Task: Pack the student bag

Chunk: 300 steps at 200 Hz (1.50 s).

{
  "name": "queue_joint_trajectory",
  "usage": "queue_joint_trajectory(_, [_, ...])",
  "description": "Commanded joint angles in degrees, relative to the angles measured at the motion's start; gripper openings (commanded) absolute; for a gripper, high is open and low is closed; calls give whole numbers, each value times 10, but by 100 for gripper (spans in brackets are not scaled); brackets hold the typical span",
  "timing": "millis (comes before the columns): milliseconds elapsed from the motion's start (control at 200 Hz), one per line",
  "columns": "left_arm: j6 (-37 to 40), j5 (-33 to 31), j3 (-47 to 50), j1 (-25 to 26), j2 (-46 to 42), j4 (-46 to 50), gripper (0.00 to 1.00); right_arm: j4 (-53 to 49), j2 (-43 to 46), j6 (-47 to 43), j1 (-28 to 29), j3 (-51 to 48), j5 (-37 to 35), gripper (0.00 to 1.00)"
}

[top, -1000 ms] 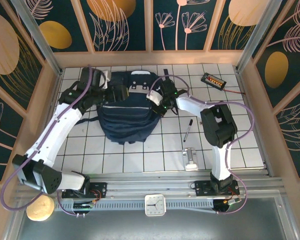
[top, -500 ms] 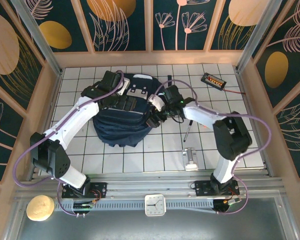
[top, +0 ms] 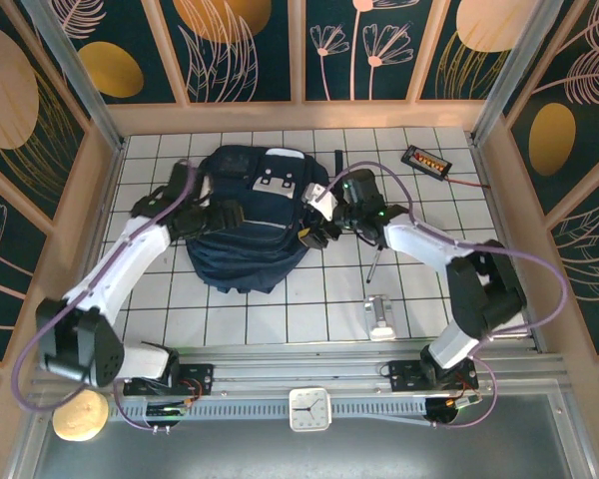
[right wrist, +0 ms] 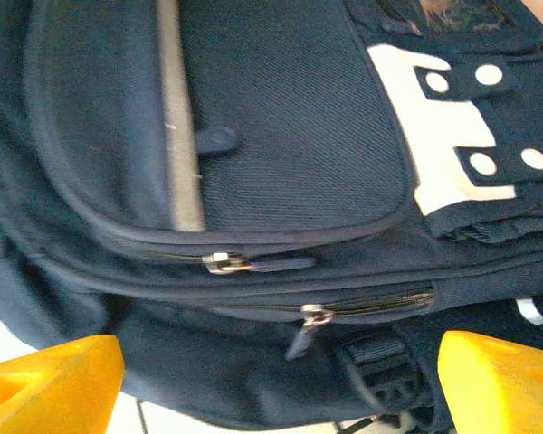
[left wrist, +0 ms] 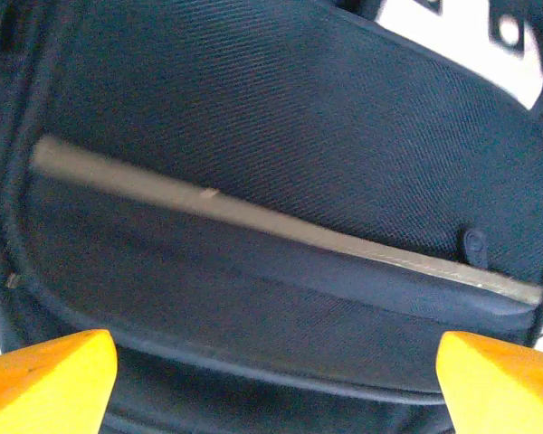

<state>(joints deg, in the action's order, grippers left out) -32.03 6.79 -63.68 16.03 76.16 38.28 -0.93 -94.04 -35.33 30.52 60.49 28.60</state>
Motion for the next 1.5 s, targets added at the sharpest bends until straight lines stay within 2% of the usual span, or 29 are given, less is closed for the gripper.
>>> queue_joint_trajectory(0, [-175, 122, 52, -14, -44, -86, 91, 33, -42, -45, -10, 47, 16, 89])
queue_joint_trajectory(110, [-212, 150, 76, -14, -46, -128, 91, 23, -82, -57, -10, 79, 25, 88])
queue_joint_trajectory(370, [-168, 125, 64, -20, -16, -92, 92, -3, -130, -75, 5, 119, 58, 84])
queue_joint_trajectory(606, [-150, 123, 61, -23, 0, -86, 92, 12, -126, -60, 5, 86, 88, 81])
queue_joint_trajectory(686, [-142, 119, 59, -26, 2, -79, 92, 0, -134, -51, 0, 92, 88, 77])
queue_joint_trajectory(771, [-129, 108, 49, -26, 0, -64, 92, 75, -102, 34, -30, 57, 109, 73])
queue_joint_trajectory(891, [-104, 92, 35, -26, -12, -47, 90, 187, -23, 154, -67, -27, 92, 72])
queue_joint_trajectory(981, [-90, 84, 30, -25, -24, -33, 89, 193, 18, 172, -83, -67, 100, 71])
queue_joint_trajectory(1071, [-84, 86, 42, -25, -37, -19, 89, 154, 39, 136, -82, -86, 97, 69])
queue_joint_trajectory(1191, [-121, 108, 92, -25, -73, -32, 88, 121, 38, 98, -59, -98, 81, 66])
queue_joint_trajectory(1326, [-205, 147, 162, -12, -115, -96, 85, 144, 12, 95, -26, -100, 59, 65])
queue_joint_trajectory(1496, [-269, 153, 203, 21, -117, -158, 84, 150, -47, 79, 1, -59, 22, 60])
